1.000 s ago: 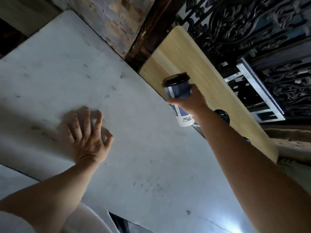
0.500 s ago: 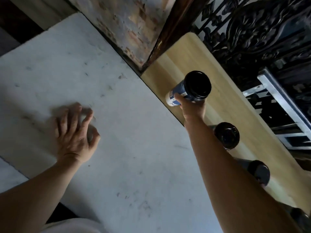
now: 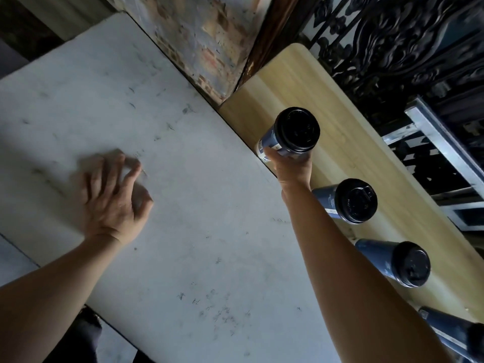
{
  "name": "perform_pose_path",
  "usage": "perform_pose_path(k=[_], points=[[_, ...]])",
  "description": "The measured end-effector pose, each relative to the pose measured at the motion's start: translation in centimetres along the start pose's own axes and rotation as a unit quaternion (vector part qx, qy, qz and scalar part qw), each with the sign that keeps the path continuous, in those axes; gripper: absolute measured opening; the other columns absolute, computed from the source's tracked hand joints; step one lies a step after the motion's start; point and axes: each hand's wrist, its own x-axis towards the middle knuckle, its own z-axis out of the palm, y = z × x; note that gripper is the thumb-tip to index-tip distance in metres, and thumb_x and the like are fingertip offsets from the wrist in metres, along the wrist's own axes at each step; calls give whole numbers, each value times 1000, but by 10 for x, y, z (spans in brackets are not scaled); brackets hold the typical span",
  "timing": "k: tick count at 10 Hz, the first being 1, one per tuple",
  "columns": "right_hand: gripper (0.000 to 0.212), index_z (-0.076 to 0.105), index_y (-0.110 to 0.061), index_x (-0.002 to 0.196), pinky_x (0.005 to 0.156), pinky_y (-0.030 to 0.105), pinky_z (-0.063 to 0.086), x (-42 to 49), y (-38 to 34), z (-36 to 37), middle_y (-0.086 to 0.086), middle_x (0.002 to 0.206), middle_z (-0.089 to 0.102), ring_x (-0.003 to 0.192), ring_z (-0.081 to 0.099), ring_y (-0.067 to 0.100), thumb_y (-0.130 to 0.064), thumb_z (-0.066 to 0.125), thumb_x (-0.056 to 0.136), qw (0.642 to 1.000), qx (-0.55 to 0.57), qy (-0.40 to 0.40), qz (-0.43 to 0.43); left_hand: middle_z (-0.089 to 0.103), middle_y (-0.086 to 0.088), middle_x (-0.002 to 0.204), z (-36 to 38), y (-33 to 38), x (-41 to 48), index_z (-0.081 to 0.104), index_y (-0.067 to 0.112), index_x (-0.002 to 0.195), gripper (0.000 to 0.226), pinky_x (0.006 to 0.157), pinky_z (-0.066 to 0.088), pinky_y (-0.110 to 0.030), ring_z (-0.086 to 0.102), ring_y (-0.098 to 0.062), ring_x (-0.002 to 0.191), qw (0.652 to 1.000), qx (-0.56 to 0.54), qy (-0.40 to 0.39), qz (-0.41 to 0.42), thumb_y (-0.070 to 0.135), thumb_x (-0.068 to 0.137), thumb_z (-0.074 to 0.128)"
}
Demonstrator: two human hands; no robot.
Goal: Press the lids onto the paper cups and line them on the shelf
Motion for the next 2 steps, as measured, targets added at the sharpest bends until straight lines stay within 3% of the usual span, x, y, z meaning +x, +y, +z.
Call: perform_pose_path(k=[1, 2], points=[[72, 58, -14, 126, 90, 50, 55, -4, -2, -3, 14, 113, 71, 96, 68, 22, -12, 88, 61, 999, -31, -11, 6, 29, -5, 164, -3, -1, -2, 44, 29, 144, 71, 121, 15, -56, 25, -41, 148, 1000, -11, 3, 14, 48, 76, 45], [100, 33, -29, 149, 78, 42, 57, -20, 3, -13, 3, 118, 60, 95, 63, 22, -19, 87, 65, 992, -124, -11, 30, 29, -6, 164, -5, 1, 1, 45, 28, 143, 71, 120, 17, -58, 26, -41, 147, 1000, -18, -18, 8, 49, 76, 44]])
